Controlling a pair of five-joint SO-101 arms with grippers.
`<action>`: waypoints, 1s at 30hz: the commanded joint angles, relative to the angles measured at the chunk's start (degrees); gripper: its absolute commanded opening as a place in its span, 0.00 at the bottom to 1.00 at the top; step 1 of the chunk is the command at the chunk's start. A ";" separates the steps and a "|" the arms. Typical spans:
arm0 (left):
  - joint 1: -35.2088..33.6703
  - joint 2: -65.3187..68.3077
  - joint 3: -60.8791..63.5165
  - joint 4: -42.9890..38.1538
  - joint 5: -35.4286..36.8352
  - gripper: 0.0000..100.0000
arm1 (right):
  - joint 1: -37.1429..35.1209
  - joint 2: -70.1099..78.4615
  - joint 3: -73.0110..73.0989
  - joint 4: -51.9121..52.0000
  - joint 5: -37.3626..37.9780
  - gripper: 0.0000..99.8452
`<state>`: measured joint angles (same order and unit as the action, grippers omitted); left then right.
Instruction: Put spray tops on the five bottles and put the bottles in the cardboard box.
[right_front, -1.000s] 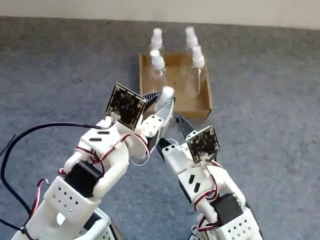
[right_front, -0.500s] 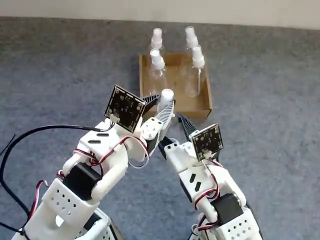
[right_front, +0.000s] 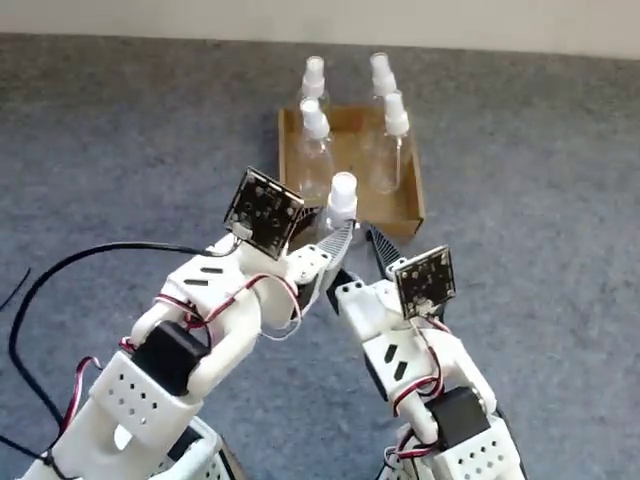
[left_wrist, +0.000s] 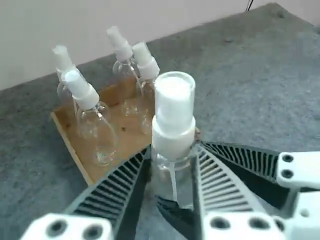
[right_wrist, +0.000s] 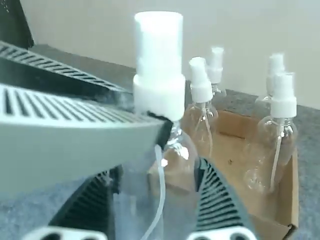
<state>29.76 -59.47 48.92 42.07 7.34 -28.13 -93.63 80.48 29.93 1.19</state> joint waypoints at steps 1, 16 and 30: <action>-0.66 -0.40 -7.43 4.57 -0.44 0.12 | 0.84 -0.57 -0.92 -0.22 -0.44 0.00; -2.07 3.74 -26.07 9.85 -7.30 0.12 | 0.84 -0.57 -0.84 -0.22 -0.44 0.00; -2.77 12.70 -25.71 9.93 -8.88 0.12 | 0.92 -0.57 -0.92 -0.22 -0.44 0.00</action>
<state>27.91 -46.73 22.20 52.00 -1.27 -27.96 -93.63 80.40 29.93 1.19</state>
